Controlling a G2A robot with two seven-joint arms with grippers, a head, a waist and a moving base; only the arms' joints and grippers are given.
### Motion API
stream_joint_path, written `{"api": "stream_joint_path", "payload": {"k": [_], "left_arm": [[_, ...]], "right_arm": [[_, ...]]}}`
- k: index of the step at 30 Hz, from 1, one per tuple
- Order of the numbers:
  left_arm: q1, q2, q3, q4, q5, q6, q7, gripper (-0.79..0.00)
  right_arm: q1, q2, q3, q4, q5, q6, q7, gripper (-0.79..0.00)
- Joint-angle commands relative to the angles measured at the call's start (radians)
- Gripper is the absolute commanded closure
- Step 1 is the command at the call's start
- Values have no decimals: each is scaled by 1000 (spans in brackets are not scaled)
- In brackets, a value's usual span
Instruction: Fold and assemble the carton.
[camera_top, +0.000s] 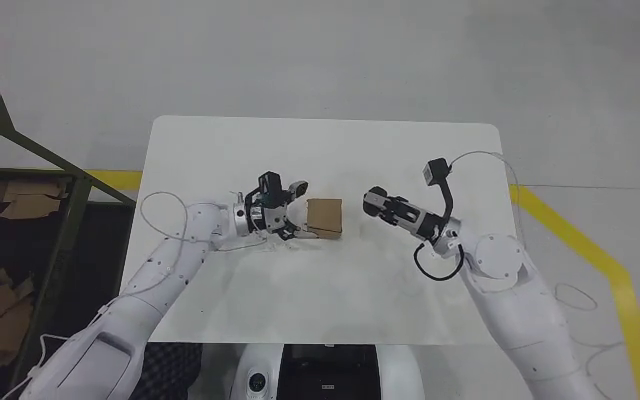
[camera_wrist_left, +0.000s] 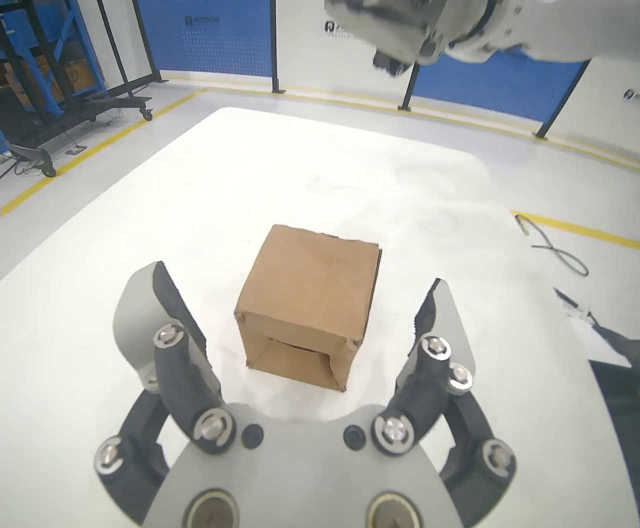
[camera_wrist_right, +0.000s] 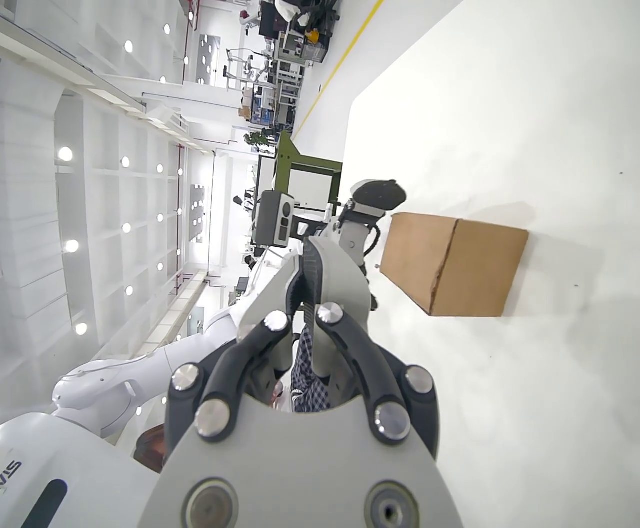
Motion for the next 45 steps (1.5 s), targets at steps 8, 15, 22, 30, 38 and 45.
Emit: {"api": "stream_joint_path", "payload": {"k": [8,15,22,30,38,45], "left_arm": [[3,34,-104,3,-244,-34,-86,-785],[-3,51,-190,30,-422,-15,-247,-785],[-2,65,-244,66,-632,24,-495,-785],[-1,86,-313,71,-823,80,-715,-785],[46,113,-402,39,-898,104,-801,-785],[82,134,-470,10,-960,122,-877,-785]], "right_arm": [[28,1,35,90,-68,-43,-89,0],[49,8,83,152,-212,-131,-191,0],[79,13,122,222,-416,-177,-347,0],[95,16,150,293,-639,-224,-545,0],[17,30,199,214,-947,-148,-702,0],[-46,35,214,126,-1134,-69,-780,0]]}}
